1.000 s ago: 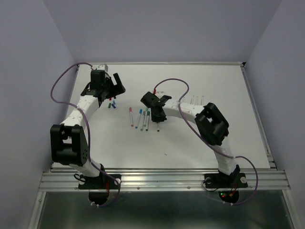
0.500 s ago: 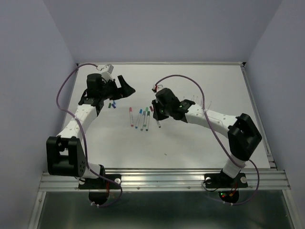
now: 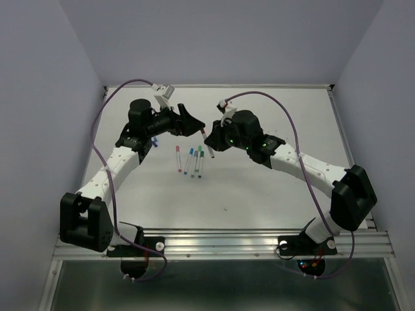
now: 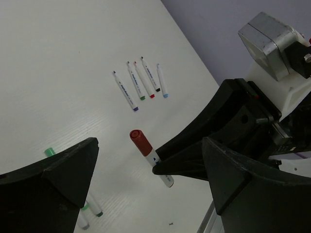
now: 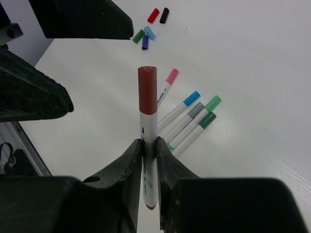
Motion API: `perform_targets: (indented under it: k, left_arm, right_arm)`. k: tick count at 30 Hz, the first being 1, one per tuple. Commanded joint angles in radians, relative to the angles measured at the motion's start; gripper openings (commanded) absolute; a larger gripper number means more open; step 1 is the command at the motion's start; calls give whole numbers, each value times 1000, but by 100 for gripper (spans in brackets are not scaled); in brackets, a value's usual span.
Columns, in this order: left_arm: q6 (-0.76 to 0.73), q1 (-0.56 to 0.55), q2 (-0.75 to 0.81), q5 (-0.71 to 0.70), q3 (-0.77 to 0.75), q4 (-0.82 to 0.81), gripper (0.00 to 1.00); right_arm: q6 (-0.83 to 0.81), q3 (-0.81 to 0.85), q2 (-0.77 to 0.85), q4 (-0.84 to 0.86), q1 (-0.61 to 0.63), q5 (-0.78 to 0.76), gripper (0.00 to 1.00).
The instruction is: Open the pen caps
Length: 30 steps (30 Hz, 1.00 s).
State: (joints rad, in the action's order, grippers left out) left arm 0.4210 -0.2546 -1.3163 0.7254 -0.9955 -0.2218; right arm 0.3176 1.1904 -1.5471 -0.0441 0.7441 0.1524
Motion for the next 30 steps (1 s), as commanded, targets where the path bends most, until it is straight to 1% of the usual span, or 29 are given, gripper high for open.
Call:
perform_targets:
  k: [1,8,11,13,15,16,18,19,22,26,27,28,30]
  left_arm:
    - [12,-21,-20,29,-49,-77,99]
    - [30,-31,-49,28,-63,-90,99]
    - [39,-32,-57,29,-66,-103,95]
    - [58,-35,-61,29,-65,-111,86]
    - [71,-35,-66,35,-63,-129,82]
    - [81,-37,-69,43,-63,-139,78]
    - [87,-40,-73,46,-58,-145,74]
    - [91,-40,-77,46,-60,-148,67]
    - [93,-43,-80,58,-57,-156,63]
    - [94,-51,-77,59,-54,-156,62]
    - [93,-52,-77,58,-54,-156,61]
    - [94,-52,-77,57,-54,-156,56]
    - [94,-54,-75,57,-55,-157,51]
  right_arm:
    - [0,-17,59,134,-9,36,1]
    - [26,-31,56,208,-9,84,1]
    - [31,-31,53,220,-9,102,1]
    - [29,-29,50,224,-9,104,1]
    - [28,-26,44,224,-9,99,1]
    - [28,-25,44,225,-9,92,1]
    - [18,-22,38,225,-9,73,1]
    - [20,-18,36,225,-18,66,1]
    - [25,-12,27,225,-18,50,1]
    - [17,11,16,228,-28,52,1]
    - [15,15,15,227,-28,55,1]
    - [14,18,10,227,-28,55,1]
    - [12,28,2,225,-28,58,1]
